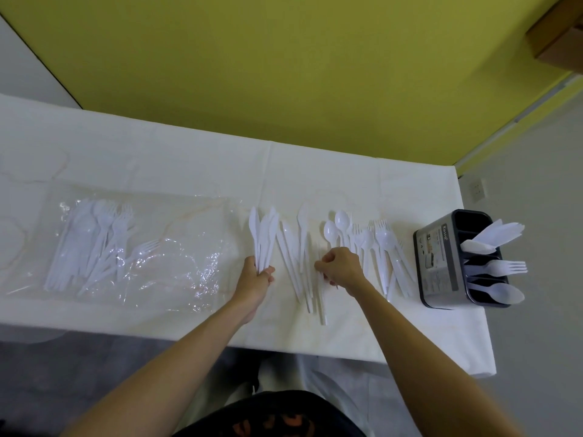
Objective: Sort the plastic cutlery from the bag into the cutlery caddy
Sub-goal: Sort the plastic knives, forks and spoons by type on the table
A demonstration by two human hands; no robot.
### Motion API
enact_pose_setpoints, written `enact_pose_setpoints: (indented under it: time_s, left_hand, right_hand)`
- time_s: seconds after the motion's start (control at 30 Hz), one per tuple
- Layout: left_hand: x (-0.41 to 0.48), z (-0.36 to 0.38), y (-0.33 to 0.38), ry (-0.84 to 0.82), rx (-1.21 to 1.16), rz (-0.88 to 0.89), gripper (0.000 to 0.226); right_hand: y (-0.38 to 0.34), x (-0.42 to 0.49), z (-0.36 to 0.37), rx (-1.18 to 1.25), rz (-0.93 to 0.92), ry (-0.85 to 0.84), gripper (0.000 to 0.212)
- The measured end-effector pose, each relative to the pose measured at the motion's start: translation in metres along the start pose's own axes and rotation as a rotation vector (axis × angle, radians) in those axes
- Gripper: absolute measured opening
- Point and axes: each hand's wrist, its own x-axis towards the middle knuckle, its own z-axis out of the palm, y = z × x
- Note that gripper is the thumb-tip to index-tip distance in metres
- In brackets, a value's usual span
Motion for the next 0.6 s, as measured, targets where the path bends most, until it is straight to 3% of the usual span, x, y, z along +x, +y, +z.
enact_pose_setpoints:
  time_s: [0.07,0.17,0.3,0.43,0.5,0.6]
  left_hand:
    - [0.001,0.001,0.0,0.023,0.007,-0.009,0.013]
    - [0.0,0.002,0.0,0.057,0.011,-0.024,0.01]
    - [0.0,0.001,-0.002,0.065,-0.002,-0.033,0.01]
    - [0.003,-0.003,-0.005,0.062,-0.021,-0.038,0.011]
    - [0.004,-0.004,-0.005,0.064,-0.029,-0.042,0.012]
    - [0.005,-0.004,-0.005,0.061,-0.056,-0.042,0.012]
  right_hand:
    - [-0.007,0.003,0.002,0.082,-0.023,0.107,0.008]
    - [-0.024,0.014,0.003,0.131,-0.044,0.161,0.007]
    - [-0.033,0.027,0.012,-0.026,-0.052,0.108,0.038]
    - [-0.029,0.028,0.021,-0.109,-0.023,0.094,0.039]
    - [-0.031,0.026,0.022,-0.157,-0.023,0.084,0.052]
    - [-0.035,0.025,0.022,-0.217,-0.031,0.062,0.036]
